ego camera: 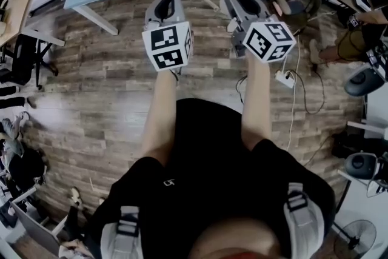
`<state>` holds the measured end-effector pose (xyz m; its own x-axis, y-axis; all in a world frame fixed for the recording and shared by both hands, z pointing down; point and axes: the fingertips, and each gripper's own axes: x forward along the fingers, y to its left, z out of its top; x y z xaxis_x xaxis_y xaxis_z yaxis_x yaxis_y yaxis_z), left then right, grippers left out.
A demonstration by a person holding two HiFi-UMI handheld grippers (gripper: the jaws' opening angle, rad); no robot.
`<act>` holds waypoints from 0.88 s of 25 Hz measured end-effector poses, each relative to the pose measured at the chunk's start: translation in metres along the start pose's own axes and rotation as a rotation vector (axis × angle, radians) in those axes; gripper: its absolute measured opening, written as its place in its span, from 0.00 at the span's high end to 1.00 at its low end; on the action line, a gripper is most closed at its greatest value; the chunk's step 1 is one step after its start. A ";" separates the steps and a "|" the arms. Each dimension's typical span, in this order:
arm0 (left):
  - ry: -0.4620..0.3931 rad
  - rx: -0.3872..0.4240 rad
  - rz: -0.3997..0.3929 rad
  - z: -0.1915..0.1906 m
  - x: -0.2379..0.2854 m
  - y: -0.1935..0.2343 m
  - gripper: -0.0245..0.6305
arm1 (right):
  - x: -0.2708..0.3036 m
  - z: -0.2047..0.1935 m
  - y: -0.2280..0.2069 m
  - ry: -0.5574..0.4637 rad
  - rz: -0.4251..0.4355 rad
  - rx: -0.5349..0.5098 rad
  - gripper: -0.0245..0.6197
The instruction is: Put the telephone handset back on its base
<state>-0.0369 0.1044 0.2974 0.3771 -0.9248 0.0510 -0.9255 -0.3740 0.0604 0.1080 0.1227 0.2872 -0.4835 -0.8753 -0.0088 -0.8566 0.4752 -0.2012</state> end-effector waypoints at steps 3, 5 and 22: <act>-0.010 -0.002 0.011 0.003 0.004 -0.004 0.96 | -0.002 0.003 -0.006 0.000 0.016 0.003 0.83; -0.018 -0.001 0.015 0.008 0.008 -0.004 0.96 | 0.000 0.008 -0.009 -0.012 0.026 0.006 0.84; 0.101 0.001 0.002 -0.046 0.161 0.052 0.96 | 0.129 -0.045 -0.111 0.070 -0.008 0.120 0.84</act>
<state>-0.0222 -0.0611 0.3544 0.3767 -0.9139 0.1512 -0.9263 -0.3720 0.0593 0.1324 -0.0393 0.3527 -0.4914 -0.8688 0.0612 -0.8349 0.4500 -0.3170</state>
